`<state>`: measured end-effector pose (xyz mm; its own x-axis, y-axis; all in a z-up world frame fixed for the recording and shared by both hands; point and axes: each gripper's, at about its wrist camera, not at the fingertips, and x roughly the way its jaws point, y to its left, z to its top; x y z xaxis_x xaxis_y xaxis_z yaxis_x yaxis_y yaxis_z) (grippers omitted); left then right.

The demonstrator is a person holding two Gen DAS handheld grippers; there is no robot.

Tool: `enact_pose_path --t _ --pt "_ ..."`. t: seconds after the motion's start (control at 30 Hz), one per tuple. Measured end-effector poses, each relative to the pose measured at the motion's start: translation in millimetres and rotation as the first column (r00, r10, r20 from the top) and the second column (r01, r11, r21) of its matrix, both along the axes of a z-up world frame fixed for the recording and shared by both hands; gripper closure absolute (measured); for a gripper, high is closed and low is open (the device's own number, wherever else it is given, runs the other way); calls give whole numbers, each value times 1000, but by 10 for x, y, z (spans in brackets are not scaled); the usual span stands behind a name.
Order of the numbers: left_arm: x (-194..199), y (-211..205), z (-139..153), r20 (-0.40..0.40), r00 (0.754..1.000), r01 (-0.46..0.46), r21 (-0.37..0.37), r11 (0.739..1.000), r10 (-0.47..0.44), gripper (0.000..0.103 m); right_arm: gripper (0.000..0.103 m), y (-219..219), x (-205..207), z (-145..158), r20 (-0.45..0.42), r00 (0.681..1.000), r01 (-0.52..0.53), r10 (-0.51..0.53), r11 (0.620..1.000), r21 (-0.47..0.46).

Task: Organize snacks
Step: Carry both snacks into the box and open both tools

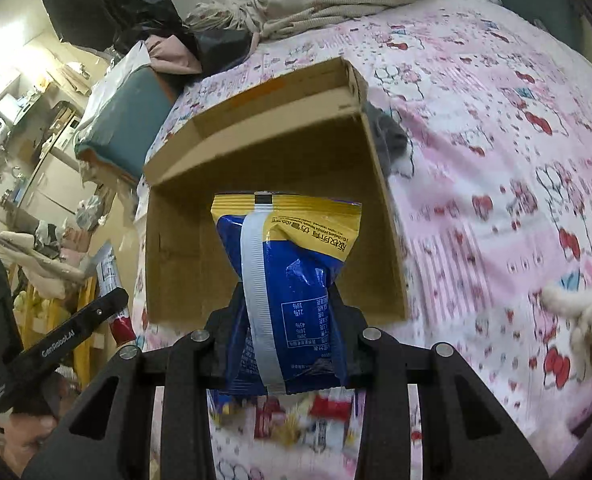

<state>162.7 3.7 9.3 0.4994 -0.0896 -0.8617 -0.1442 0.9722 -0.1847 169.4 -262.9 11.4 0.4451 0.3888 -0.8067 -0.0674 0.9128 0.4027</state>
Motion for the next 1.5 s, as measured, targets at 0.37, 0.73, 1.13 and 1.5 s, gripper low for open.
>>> enact_pose_path --t 0.37,0.73,1.13,1.5 --pt "445 -210 -263 -20 997 72 22 997 -72 77 66 232 405 -346 -29 999 -30 29 998 -50" --pt "585 -317 -561 -63 989 140 41 989 -137 77 66 366 643 -616 -77 996 -51 47 997 -52" --pt "612 -366 -639 -75 984 164 61 985 -160 76 65 452 712 -714 -111 992 -72 63 995 -76" --pt "527 -393 -506 -24 985 173 122 977 -171 37 29 470 700 -622 -58 996 -69 65 996 -60"
